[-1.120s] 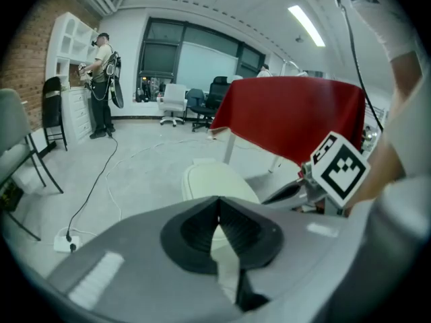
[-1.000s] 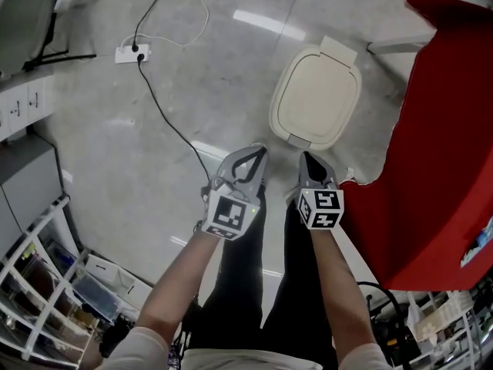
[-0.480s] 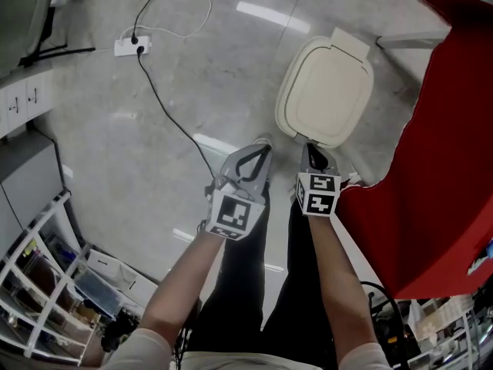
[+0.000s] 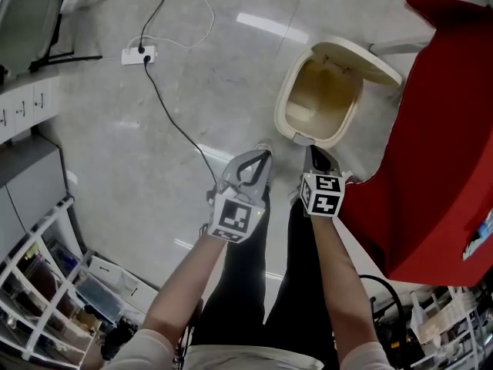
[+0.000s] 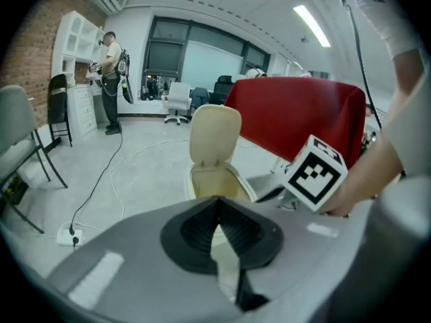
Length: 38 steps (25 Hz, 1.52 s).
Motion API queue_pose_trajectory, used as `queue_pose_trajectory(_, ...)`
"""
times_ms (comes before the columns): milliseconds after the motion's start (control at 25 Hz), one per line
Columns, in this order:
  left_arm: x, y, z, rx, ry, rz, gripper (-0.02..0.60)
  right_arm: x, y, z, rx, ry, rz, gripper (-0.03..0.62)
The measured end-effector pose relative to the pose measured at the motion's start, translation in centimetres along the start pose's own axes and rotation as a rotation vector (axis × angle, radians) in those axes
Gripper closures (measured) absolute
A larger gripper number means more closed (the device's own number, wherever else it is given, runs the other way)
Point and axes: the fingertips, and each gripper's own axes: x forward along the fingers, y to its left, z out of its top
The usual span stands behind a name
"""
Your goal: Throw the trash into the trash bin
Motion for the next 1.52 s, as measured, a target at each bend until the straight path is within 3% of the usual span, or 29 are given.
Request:
queue_pose_trajectory(800,-9.8,-5.7,13.7,-0.056,-0.026,-0.025,0.577,-20.1,5.8,8.8,-0.085,-0.167,0.125,0.592)
queue_pose_trajectory(1520,-20.0,-12.1,23.6,-0.033,-0.034,-0.084,0.577,-38.7,6.0,13.7,-0.085,-0.312,0.123,0.592)
